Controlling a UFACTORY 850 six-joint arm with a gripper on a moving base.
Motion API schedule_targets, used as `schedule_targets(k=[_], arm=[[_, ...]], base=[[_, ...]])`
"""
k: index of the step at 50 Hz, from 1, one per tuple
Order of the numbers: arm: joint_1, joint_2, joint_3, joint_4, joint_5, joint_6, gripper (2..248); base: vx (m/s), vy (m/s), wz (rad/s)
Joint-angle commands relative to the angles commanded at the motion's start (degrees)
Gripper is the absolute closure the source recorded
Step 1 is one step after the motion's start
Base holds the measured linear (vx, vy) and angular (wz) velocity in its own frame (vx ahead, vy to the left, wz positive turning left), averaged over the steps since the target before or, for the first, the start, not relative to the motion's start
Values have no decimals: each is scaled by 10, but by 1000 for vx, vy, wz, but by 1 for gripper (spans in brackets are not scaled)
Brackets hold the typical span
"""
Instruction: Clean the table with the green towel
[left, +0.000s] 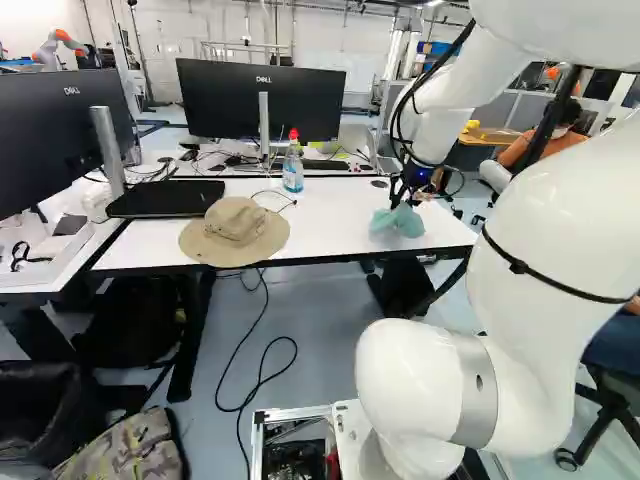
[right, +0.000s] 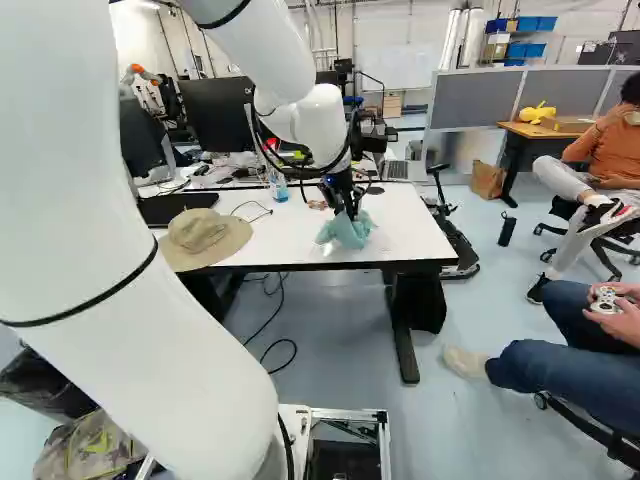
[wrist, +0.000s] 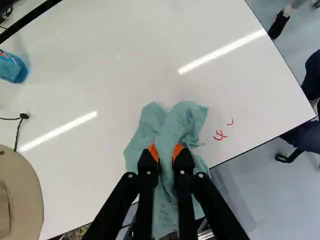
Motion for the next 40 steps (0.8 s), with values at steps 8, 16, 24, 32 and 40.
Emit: schedule_targets(k=[8, 16, 24, 32, 40], arm=[[9, 4, 4, 0, 0, 0, 203], [20, 8, 8, 0, -1, 0, 203], [31, 13, 13, 0, -3, 0, 203], [35, 14, 14, 0, -3, 0, 203], [35, 15, 15, 0, 3, 0, 203]], base=[[0, 0, 0], [0, 0, 0], [0, 0, 0], [0, 0, 0], [0, 0, 0]])
